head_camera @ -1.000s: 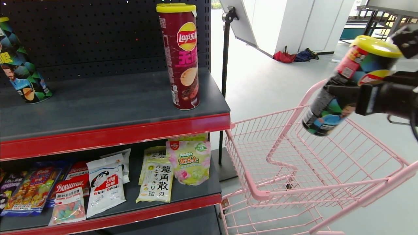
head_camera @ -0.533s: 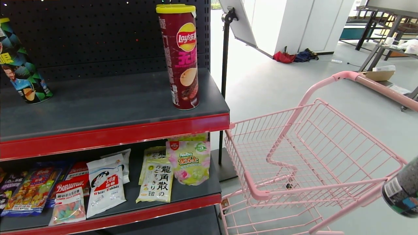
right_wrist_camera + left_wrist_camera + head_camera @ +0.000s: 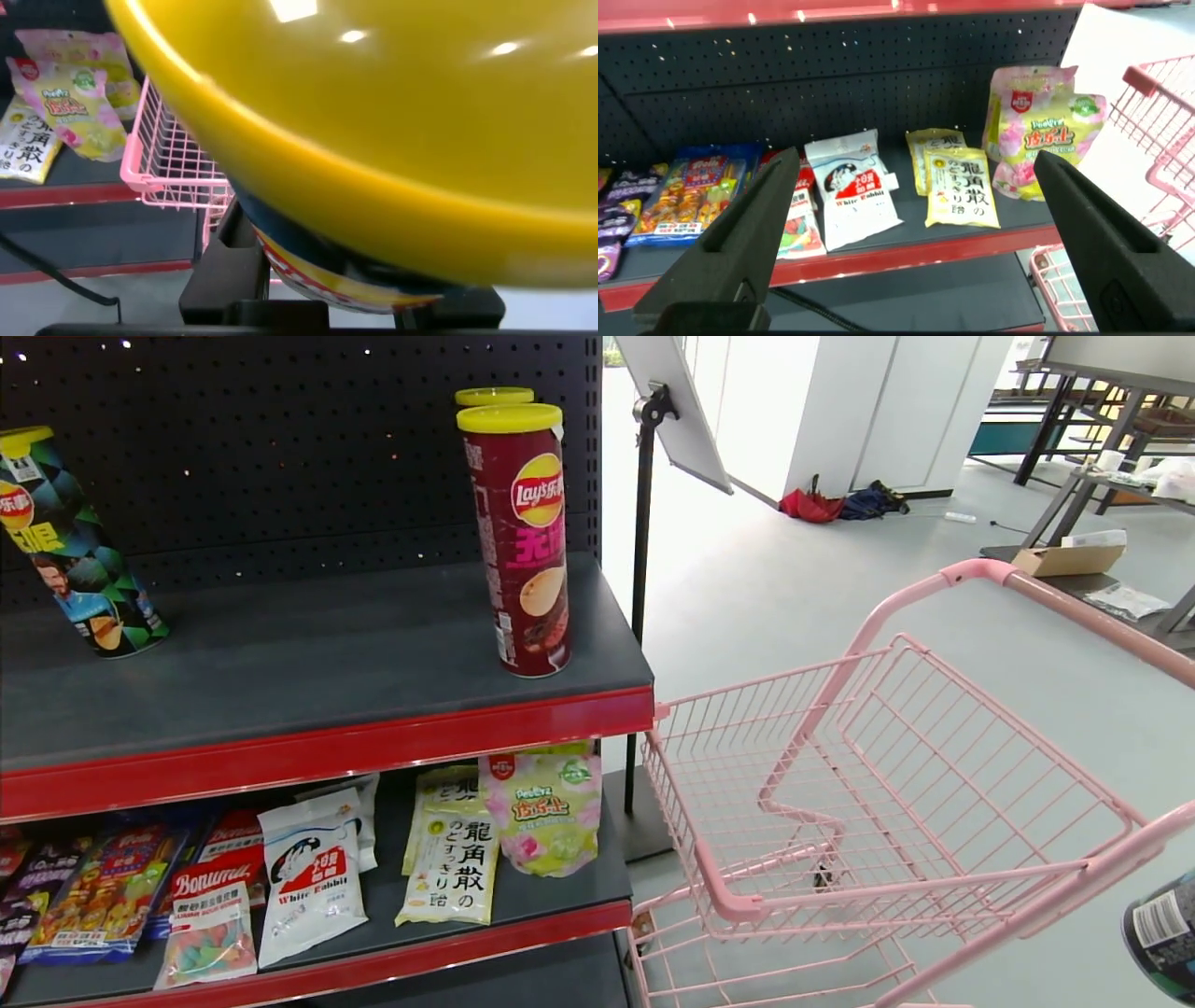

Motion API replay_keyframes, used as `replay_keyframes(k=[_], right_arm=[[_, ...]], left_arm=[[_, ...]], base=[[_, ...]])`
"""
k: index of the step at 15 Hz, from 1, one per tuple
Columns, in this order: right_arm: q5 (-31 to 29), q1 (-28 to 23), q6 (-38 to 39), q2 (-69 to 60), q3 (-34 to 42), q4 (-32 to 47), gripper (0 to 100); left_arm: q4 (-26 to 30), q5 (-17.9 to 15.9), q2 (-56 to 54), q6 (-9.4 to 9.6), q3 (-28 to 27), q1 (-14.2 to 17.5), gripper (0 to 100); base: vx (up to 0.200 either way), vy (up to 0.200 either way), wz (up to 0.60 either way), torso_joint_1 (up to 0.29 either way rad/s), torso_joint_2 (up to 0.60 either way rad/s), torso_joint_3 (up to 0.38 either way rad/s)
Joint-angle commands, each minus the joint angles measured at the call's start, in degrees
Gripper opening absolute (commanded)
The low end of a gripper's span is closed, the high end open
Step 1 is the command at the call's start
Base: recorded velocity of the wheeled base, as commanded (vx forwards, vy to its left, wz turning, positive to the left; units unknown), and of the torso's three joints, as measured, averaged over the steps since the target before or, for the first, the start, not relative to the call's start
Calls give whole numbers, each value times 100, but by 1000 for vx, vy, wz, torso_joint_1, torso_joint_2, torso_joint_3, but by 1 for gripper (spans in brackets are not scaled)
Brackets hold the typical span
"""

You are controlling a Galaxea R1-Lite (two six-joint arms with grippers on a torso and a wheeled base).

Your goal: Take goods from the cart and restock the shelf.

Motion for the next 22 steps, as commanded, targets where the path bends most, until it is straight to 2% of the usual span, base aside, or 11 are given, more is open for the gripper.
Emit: replay_keyframes(k=[1,9,17,22], right_arm=[[1,4,-2,17,14,-1,0],[27,22,-28,227,14,-62,0],[10,13,-90,368,14,-62,0],[1,-5,-169,342,146,-71,0]], left_arm=[[-1,2,0,0,0,1,100],[-1,2,0,0,0,1,100],[-1,2,0,0,0,1,100],[-1,2,0,0,0,1,100]], base=[[0,0,0,183,-505,-339],[0,0,0,207,-559,-351],[0,0,0,137,-328,-192],[0,0,600,5,-10,-4]])
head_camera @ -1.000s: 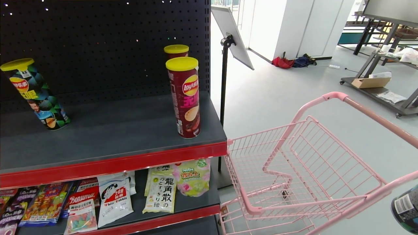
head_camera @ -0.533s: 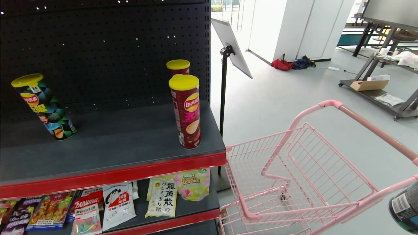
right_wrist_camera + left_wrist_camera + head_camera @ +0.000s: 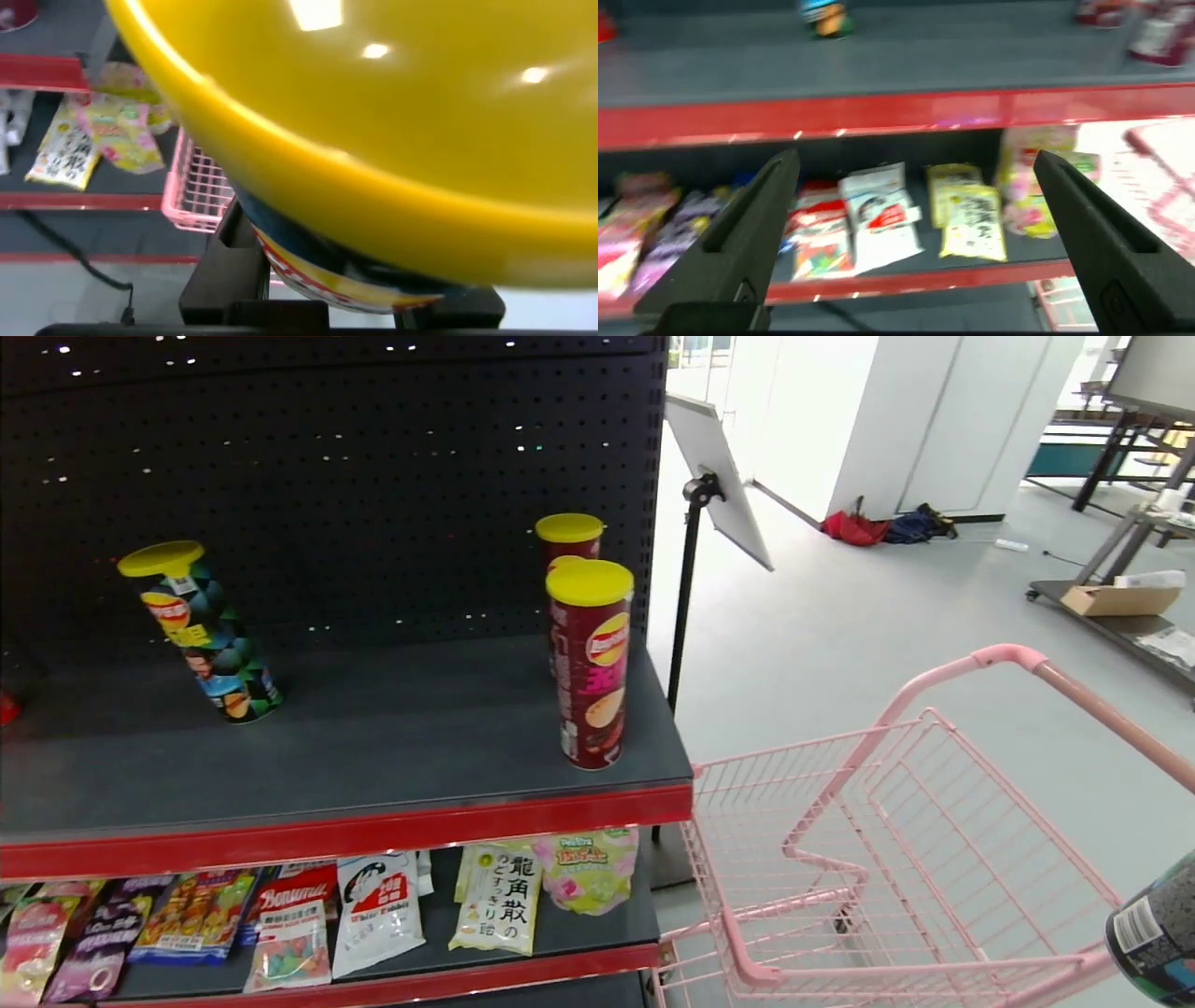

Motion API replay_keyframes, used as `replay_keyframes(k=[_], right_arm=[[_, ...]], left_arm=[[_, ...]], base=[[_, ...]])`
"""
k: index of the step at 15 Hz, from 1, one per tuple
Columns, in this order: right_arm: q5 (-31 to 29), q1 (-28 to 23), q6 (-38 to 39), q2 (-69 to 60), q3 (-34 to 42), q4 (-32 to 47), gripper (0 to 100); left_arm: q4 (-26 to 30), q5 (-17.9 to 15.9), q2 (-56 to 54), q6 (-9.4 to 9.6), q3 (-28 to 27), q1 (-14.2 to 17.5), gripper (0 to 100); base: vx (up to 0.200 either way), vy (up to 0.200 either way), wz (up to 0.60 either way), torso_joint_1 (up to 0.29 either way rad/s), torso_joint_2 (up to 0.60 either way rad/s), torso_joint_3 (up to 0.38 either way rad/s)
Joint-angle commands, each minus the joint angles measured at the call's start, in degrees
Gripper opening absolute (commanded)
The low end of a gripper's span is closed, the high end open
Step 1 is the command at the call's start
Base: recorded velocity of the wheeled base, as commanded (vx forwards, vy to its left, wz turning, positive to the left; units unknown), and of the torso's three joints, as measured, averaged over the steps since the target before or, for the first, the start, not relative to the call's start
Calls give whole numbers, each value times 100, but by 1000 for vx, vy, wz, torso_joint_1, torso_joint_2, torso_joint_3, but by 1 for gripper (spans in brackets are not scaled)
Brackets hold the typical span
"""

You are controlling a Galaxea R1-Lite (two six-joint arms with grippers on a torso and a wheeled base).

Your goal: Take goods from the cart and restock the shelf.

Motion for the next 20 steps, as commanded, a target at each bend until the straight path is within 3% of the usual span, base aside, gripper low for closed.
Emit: replay_keyframes(k=[1,3,7,20], right_arm=[[7,-1,-22,-15,74,-7,0],[7,-1,-57,-59,153,-16,0],[7,-10,-13,-490,487,-130,0],[16,-1,101,-1334,944,-122,0]], left_arm=[[-1,4,0,0,0,1,100],[-1,4,0,0,0,1,100],[-1,-5,0,0,0,1,100],[-1,-5,0,0,0,1,100]], base=[[0,0,600,17,2,-2],[0,0,600,0,2,2],[0,0,0,0,0,0],[0,200,0,2,4,3]])
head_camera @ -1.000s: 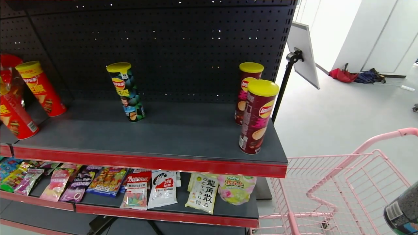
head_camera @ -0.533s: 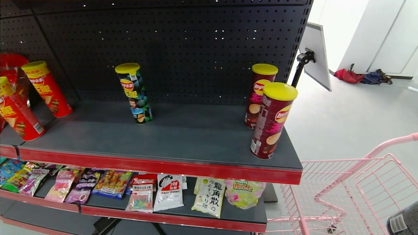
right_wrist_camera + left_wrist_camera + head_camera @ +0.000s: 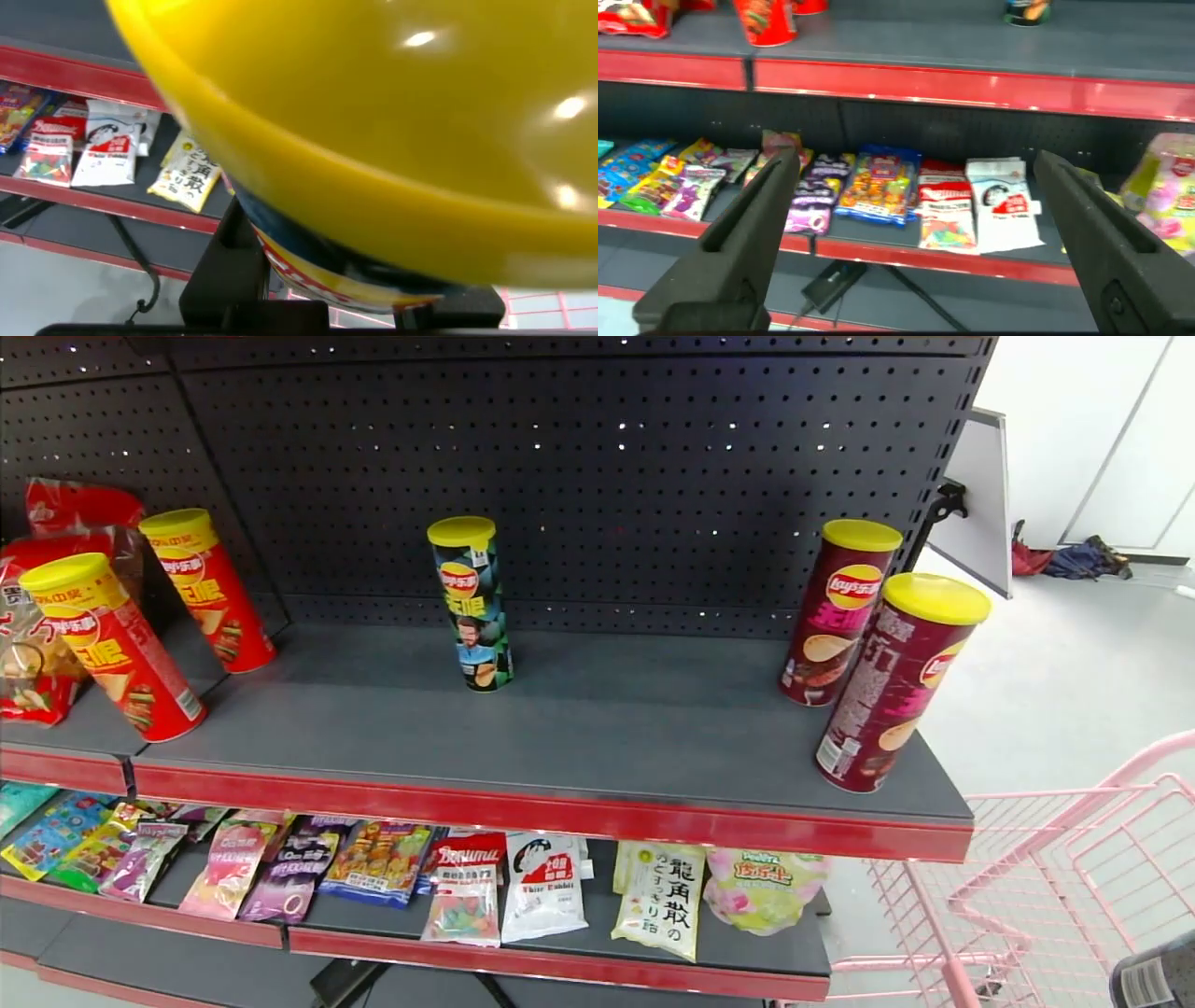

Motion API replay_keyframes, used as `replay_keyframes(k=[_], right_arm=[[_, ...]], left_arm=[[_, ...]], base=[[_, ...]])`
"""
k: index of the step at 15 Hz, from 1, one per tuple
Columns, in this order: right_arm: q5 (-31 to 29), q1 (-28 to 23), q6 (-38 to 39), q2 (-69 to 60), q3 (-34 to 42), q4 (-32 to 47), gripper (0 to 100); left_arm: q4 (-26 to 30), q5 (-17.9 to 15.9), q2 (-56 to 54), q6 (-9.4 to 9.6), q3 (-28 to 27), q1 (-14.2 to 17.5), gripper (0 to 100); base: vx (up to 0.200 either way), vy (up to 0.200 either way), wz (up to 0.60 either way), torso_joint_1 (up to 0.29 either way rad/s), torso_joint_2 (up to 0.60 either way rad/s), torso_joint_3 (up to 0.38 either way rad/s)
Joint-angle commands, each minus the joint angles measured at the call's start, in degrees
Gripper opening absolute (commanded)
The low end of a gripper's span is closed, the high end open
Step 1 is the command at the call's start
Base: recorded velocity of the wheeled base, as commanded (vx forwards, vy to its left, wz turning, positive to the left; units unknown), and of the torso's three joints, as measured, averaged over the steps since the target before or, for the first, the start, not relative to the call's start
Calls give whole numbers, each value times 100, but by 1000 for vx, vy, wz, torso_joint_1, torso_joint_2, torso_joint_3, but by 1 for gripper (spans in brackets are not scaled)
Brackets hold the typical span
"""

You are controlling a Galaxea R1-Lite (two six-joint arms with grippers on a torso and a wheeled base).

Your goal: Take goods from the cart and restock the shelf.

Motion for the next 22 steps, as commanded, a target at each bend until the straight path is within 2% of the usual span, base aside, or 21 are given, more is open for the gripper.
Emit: replay_keyframes(k=[1,8,17,22], right_arm=[[-1,4,3,-110,41,-1,0],[-1,12,3,-338,235,-1,0],[17,39,-33,-479,375,-1,0],[34,48,-33,-734,437,43,0]], left_arm=[[-1,1,0,0,0,4,100],[-1,10,0,0,0,4,100],[-1,10,0,0,0,4,100],[-1,10,0,0,0,4,100]], base=[[0,200,0,-2,7,2],[29,200,0,2,3,1],[178,0,0,3,3,2],[0,0,0,0,0,0]])
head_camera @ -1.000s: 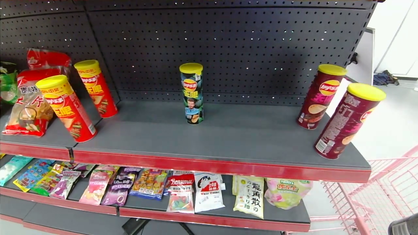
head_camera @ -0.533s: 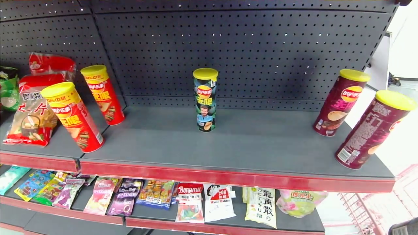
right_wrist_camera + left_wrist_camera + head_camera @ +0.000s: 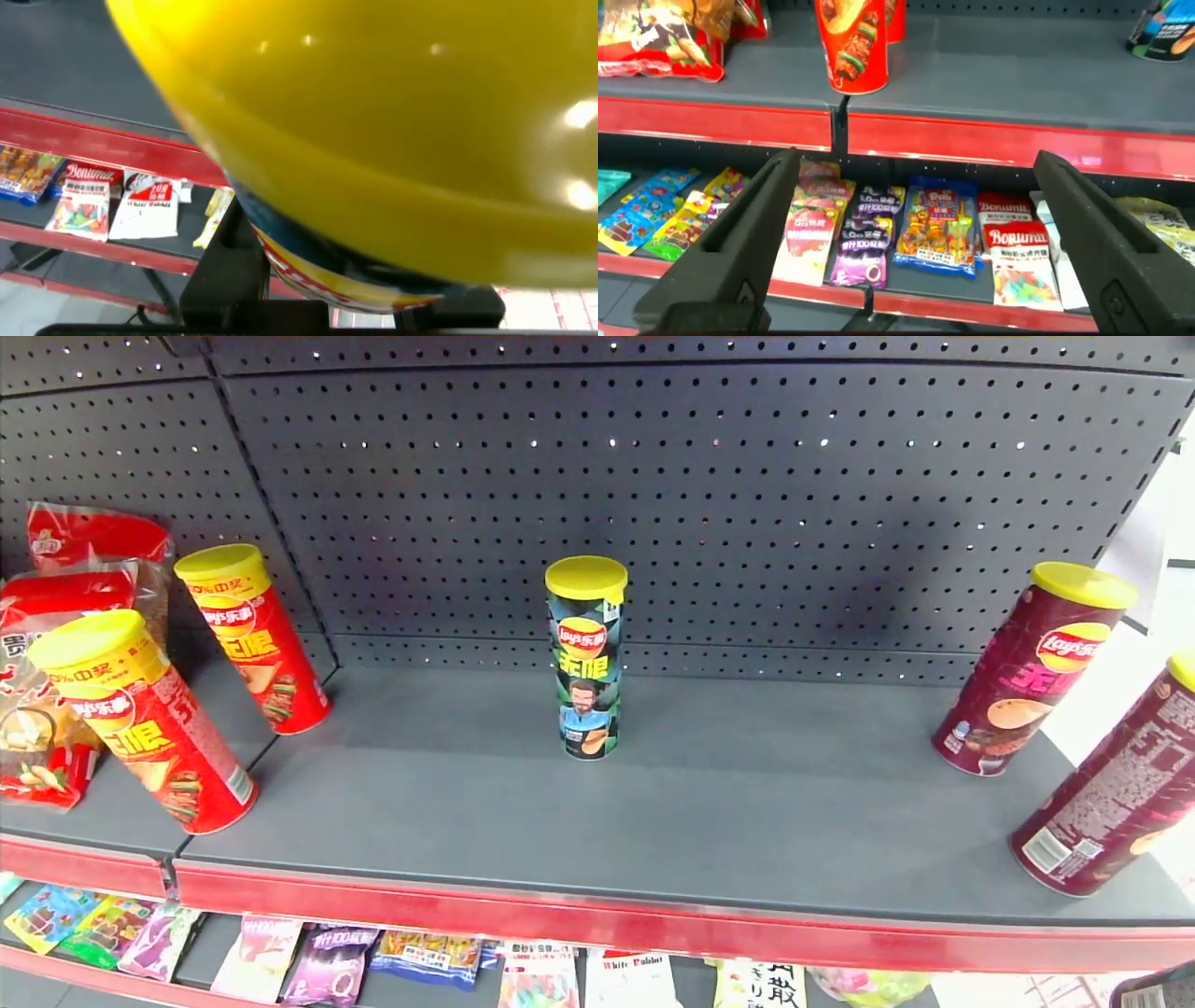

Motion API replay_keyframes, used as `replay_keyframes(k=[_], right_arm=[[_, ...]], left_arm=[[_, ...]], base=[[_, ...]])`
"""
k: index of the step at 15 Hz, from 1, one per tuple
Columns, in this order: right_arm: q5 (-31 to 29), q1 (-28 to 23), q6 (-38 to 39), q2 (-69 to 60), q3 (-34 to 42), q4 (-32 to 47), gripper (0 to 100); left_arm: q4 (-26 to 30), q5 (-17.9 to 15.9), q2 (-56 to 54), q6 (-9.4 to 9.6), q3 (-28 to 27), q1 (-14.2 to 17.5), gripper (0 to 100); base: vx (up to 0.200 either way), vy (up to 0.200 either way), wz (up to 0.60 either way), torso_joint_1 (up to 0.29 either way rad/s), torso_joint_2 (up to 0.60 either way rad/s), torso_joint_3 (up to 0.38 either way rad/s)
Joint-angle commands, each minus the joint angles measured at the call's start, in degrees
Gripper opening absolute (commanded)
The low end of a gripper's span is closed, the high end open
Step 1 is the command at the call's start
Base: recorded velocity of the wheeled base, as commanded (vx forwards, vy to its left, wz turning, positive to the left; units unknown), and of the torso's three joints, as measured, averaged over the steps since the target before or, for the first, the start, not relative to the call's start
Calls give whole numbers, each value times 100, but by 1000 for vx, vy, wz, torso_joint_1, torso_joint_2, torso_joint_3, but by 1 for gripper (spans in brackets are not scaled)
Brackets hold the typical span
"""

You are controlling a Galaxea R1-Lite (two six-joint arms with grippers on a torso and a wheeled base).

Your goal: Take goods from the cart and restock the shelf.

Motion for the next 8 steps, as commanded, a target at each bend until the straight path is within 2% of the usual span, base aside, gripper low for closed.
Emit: replay_keyframes(k=[1,4,6,8], right_arm=[[7,19,-21,-317,136,15,0],[51,212,-91,-818,320,24,0],[113,238,-56,-915,417,-11,0],[447,221,-30,-958,452,-3,0]], left_arm=[[1,2,0,0,0,-1,100],[1,-42,44,9,0,-10,100],[1,-429,18,9,0,-10,100],[-8,-561,35,185,0,-10,100]], base=[[0,0,0,0,0,0],[0,0,0,0,0,0],[0,0,0,0,0,0],[0,0,0,0,0,0]])
